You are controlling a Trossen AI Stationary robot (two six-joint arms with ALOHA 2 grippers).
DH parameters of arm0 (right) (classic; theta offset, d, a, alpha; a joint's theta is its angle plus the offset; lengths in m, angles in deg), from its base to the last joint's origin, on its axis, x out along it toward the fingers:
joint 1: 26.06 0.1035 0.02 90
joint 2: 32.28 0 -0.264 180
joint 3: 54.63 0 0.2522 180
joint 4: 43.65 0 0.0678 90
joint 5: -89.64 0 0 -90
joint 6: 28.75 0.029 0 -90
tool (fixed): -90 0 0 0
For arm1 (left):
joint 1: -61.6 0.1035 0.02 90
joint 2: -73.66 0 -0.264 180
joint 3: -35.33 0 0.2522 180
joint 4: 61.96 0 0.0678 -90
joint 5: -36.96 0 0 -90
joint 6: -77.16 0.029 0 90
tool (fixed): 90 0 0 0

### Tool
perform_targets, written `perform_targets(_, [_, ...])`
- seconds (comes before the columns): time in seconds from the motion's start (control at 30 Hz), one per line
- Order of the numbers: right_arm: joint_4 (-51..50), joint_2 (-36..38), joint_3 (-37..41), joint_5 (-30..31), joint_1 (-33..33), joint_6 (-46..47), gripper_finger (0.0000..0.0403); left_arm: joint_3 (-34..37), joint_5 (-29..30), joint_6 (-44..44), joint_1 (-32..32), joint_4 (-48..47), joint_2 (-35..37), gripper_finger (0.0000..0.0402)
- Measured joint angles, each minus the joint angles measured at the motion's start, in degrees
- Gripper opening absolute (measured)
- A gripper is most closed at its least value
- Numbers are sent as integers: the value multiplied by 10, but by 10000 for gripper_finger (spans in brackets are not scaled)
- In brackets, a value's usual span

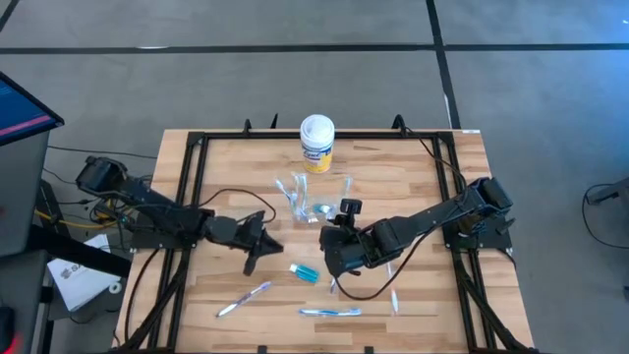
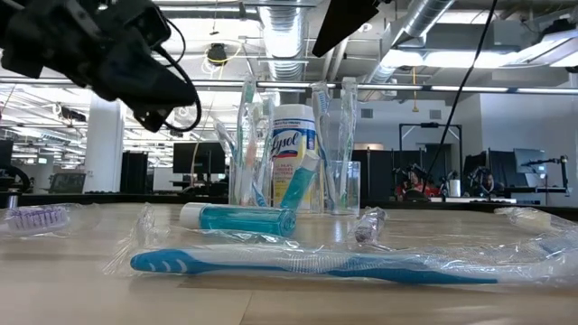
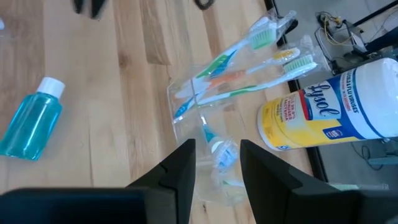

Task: Pick & Place toothbrushing station
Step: Put the blue mouthwash into the transparent organizer

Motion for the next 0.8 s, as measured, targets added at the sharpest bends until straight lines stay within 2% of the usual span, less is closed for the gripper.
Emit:
perform_targets(0.17, [0, 0, 0, 0, 0, 0, 116, 0, -3, 3, -27, 2, -17, 35])
perform_targets(0.33, [0, 0, 0, -1, 0, 12, 116, 0, 12, 5, -32, 9, -64, 43])
perform_targets(0.63, [0, 0, 0, -1, 0, 13, 116, 0, 18, 46, -32, 112, -174, 92])
perform_targets(0.8, [3, -2, 0, 0, -1, 13, 116, -16, 19, 47, -32, 118, -220, 121])
